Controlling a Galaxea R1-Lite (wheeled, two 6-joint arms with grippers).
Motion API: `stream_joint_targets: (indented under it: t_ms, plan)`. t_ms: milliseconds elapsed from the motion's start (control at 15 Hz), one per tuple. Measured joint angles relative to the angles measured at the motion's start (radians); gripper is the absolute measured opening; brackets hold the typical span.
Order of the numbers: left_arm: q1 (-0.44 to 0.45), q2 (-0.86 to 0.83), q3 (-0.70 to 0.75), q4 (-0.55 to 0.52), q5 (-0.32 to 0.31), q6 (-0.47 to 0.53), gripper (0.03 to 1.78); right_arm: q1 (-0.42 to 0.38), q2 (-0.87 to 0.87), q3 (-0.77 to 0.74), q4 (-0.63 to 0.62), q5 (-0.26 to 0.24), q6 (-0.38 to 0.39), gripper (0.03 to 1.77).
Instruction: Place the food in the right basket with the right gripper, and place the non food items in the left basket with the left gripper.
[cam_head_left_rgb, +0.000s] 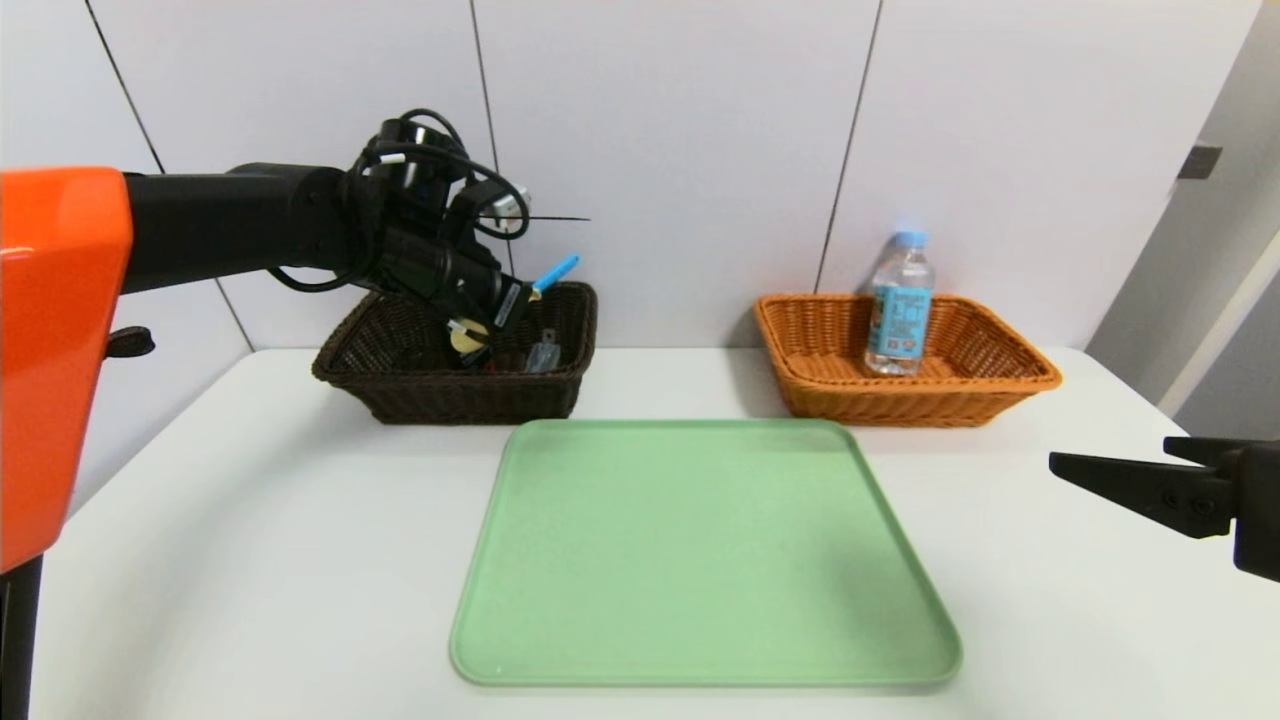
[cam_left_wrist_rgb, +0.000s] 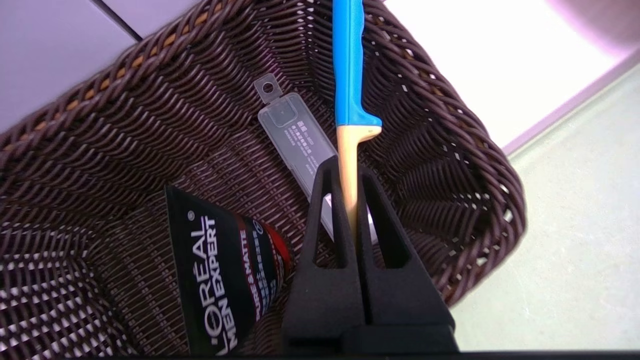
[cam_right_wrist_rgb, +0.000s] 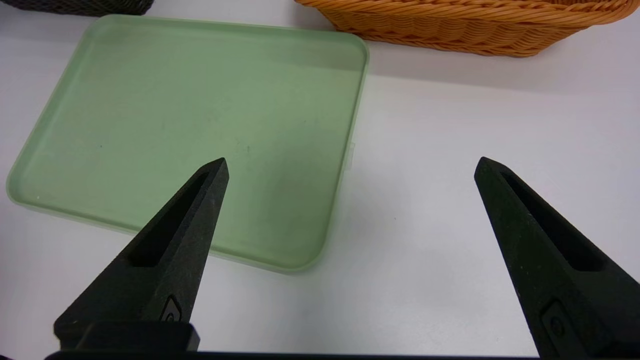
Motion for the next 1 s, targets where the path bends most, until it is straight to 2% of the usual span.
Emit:
stream_joint_targets:
  t_ms: [333,400,600,733,1000]
  plan:
    - [0.0,0.039,-0.011,-0.005,0.0,-0.027,0.06,0.0,0.001,-0.001,0.0,-0.001,0.0,1.7]
    - [0.0,0.043,-0.012,-0.019,0.0,-0.032,0.14,0.0,0.001,-0.002,-0.001,0.0,0.0,1.7]
    - [0.0,0.051,-0.012,-0.057,0.001,-0.036,0.63,0.0,0.0,-0.002,0.001,-0.001,0.0,1.7]
    - [0.001,0.052,-0.012,-0.059,0.001,-0.038,0.88,0.0,-0.002,-0.002,0.003,0.0,0.0,1.7]
    - [0.001,0.024,-0.013,-0.059,0.001,-0.039,1.21,0.0,-0.005,-0.002,0.003,-0.002,0.0,1.7]
